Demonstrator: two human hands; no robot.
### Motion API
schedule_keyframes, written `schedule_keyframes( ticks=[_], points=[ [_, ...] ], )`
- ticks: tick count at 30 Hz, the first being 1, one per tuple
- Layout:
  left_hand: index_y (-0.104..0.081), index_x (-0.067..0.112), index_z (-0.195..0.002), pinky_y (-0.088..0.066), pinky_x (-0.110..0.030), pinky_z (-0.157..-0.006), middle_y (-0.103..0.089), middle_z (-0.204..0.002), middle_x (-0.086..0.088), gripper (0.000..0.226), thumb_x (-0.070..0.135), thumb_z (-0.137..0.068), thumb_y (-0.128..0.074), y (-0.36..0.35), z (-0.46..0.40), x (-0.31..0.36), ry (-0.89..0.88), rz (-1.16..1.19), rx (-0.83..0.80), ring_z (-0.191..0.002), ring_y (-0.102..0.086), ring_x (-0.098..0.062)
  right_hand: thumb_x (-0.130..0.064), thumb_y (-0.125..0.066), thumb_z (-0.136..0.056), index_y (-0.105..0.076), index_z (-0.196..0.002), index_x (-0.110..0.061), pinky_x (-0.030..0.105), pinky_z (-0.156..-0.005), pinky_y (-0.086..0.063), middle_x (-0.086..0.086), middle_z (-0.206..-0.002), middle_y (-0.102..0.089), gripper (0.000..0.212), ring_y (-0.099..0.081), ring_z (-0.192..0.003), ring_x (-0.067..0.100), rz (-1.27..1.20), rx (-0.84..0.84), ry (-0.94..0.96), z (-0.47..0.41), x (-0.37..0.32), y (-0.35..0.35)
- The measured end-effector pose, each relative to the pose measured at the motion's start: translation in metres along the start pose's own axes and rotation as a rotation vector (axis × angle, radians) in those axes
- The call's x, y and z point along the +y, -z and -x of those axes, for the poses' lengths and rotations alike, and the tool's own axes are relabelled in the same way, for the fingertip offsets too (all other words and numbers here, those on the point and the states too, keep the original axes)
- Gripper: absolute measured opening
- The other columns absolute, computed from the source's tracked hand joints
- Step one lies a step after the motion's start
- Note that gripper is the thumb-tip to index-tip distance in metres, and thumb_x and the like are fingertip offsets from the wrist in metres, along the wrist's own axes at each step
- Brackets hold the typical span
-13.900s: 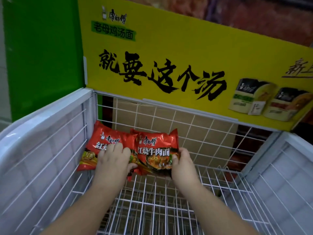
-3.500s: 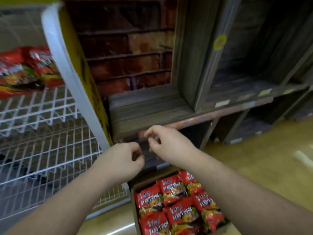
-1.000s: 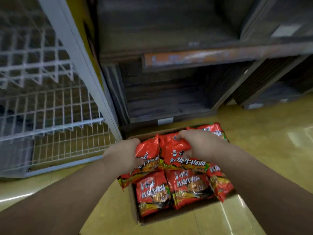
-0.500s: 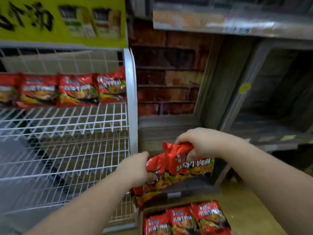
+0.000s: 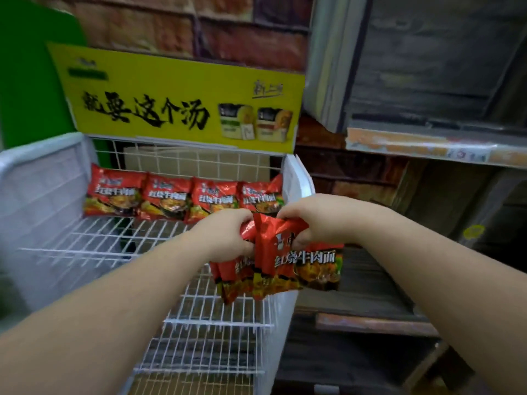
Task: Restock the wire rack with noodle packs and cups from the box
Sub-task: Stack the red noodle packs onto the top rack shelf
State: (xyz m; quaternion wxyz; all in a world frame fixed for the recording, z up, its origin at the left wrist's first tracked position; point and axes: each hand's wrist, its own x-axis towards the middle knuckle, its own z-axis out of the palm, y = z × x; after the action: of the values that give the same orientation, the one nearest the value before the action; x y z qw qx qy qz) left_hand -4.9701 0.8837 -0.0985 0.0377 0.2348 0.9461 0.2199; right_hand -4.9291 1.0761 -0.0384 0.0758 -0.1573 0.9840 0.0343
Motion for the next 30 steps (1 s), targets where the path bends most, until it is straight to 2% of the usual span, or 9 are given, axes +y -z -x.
schedule_keyframes(
  ticks=[4,8,13,17,19,23,26,28,30],
  points=[
    [-0.061,0.028,-0.109,-0.052,-0.031,-0.084,-0.062,-0.104,0.010,0.033,0.034,-0.080,-0.075,0.061,-0.017,-0.063,0.004,-0.029,0.054,-0.098,-0.062,-0.017,-0.037,-0.073,-0.085,-0.046,-0.137,-0.033,0.030,-0.087,-0.044,-0.010,-0.126,-0.056,0.058,-0.054,-0.116,0.016,-0.024,0.054,-0.007,-0.060,-0.041,0.037],
    [-0.060,0.028,-0.118,-0.055,-0.036,-0.085,-0.065,-0.107,0.007,0.043,0.041,-0.080,-0.077,0.106,-0.042,-0.139,0.066,-0.038,0.079,-0.095,-0.063,-0.017,-0.041,-0.073,-0.085,-0.043,-0.135,-0.030,0.035,-0.089,-0.048,-0.007,-0.130,-0.055,0.059,-0.055,-0.114,0.018,-0.074,0.147,-0.096,-0.126,-0.066,0.058],
    [-0.056,0.033,-0.127,-0.053,-0.042,-0.091,-0.064,-0.115,0.006,0.056,0.043,-0.077,-0.079,0.127,-0.068,-0.252,0.188,-0.146,0.034,-0.102,-0.062,-0.019,-0.038,-0.072,-0.087,-0.045,-0.134,-0.030,0.038,-0.088,-0.051,-0.005,-0.129,-0.059,0.055,-0.058,-0.111,0.020,-0.184,0.175,-0.182,-0.204,-0.085,0.040],
    [-0.060,0.033,-0.125,-0.049,-0.038,-0.093,-0.064,-0.107,0.007,0.050,0.040,-0.079,-0.078,0.133,-0.083,-0.331,0.247,-0.292,-0.016,-0.101,-0.059,-0.019,-0.032,-0.072,-0.087,-0.047,-0.136,-0.028,0.035,-0.090,-0.047,-0.004,-0.131,-0.058,0.055,-0.056,-0.115,0.020,-0.255,0.121,-0.130,-0.266,-0.113,0.013],
    [-0.058,0.033,-0.131,-0.046,-0.041,-0.098,-0.064,-0.118,0.002,0.053,0.038,-0.081,-0.076,0.133,-0.088,-0.357,0.279,-0.342,0.012,-0.111,-0.057,-0.023,-0.031,-0.073,-0.087,-0.046,-0.140,-0.027,0.037,-0.096,-0.046,-0.001,-0.136,-0.056,0.060,-0.054,-0.121,0.022,-0.277,0.109,-0.104,-0.292,-0.129,0.002],
    [-0.045,0.031,-0.140,-0.036,-0.048,-0.105,-0.053,-0.135,-0.002,0.057,0.042,-0.088,-0.065,0.116,-0.086,-0.378,0.264,-0.565,0.204,-0.129,-0.044,-0.026,-0.029,-0.073,-0.087,-0.044,-0.144,-0.026,0.039,-0.102,-0.044,0.000,-0.143,-0.052,0.064,-0.050,-0.129,0.024,-0.212,0.090,-0.063,-0.331,-0.157,-0.017],
    [-0.025,0.029,-0.152,-0.028,-0.052,-0.105,-0.033,-0.154,-0.007,0.089,0.038,-0.078,-0.075,0.102,-0.077,-0.370,0.250,-0.721,0.336,-0.142,-0.027,-0.030,-0.030,-0.070,-0.089,-0.043,-0.144,-0.028,0.046,-0.103,-0.043,0.002,-0.140,-0.053,0.061,-0.050,-0.128,0.027,-0.104,0.113,-0.062,-0.350,-0.173,-0.024],
    [-0.010,0.031,-0.156,-0.029,-0.053,-0.106,-0.017,-0.161,-0.009,0.098,0.042,-0.080,-0.072,0.093,-0.073,-0.365,0.248,-0.699,0.351,-0.144,-0.020,-0.031,-0.032,-0.067,-0.092,-0.042,-0.145,-0.031,0.051,-0.105,-0.038,0.003,-0.137,-0.054,0.059,-0.047,-0.128,0.029,-0.012,0.141,-0.077,-0.359,-0.179,-0.027],
    [0.003,0.033,-0.155,-0.032,-0.053,-0.108,-0.004,-0.163,-0.009,0.106,0.055,-0.081,-0.069,0.082,-0.070,-0.359,0.284,-0.561,0.293,-0.144,-0.018,-0.032,-0.029,-0.063,-0.094,-0.041,-0.145,-0.033,0.055,-0.108,-0.032,0.003,-0.137,-0.053,0.055,-0.043,-0.130,0.030,0.038,0.164,-0.107,-0.364,-0.181,-0.028]
  ],
)
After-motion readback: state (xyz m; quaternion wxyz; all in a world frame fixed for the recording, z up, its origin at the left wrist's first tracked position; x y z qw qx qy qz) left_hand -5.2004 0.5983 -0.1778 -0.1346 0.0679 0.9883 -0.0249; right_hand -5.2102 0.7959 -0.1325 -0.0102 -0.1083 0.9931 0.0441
